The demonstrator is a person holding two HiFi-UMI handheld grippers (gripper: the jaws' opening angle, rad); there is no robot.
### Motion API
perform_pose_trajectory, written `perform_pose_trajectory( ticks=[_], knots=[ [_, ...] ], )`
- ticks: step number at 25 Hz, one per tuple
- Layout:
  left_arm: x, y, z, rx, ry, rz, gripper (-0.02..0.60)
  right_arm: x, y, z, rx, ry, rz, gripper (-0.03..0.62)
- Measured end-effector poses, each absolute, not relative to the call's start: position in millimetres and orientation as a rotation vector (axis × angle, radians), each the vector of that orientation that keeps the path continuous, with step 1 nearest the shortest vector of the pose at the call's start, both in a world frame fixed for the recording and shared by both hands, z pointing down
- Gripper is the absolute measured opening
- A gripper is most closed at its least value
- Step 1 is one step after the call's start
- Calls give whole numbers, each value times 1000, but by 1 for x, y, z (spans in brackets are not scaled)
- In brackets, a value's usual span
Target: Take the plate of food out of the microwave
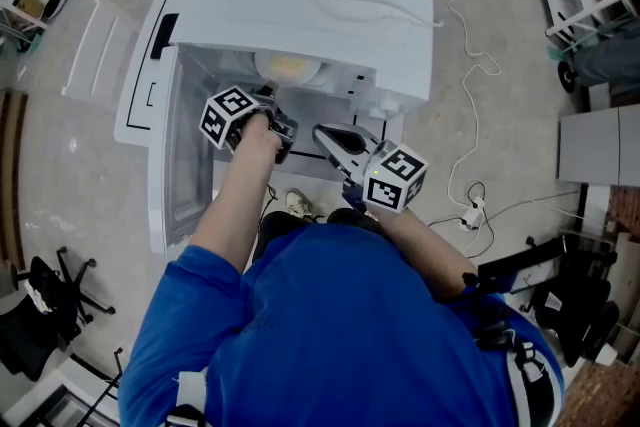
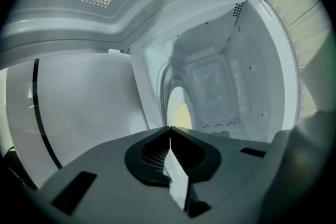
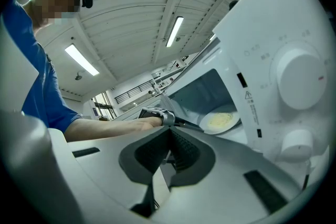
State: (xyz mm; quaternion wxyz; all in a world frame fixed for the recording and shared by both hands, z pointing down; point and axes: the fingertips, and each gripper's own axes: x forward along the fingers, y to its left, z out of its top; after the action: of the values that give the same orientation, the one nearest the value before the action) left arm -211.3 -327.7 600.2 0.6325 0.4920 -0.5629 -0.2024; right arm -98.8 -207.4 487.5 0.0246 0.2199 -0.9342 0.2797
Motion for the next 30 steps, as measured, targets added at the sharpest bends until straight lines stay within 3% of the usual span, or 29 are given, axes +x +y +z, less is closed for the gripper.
perform_pose_trajectory(
  ticks=[10,13,17,30],
  knots=[
    [-207,-325,598,1149,-1262,-499,18,-98,-207,486,672,-2891,861,-4],
    [-201,-326,599,1163,-1231,-507,106,-96,-208,486,675,-2890,860,-4],
    [-198,-329,604,1161,-1222,-516,147,-96,-207,486,674,-2889,857,-4],
    [-194,-340,619,1132,-1224,-566,149,-85,-202,487,707,-2869,851,-3]
  ],
)
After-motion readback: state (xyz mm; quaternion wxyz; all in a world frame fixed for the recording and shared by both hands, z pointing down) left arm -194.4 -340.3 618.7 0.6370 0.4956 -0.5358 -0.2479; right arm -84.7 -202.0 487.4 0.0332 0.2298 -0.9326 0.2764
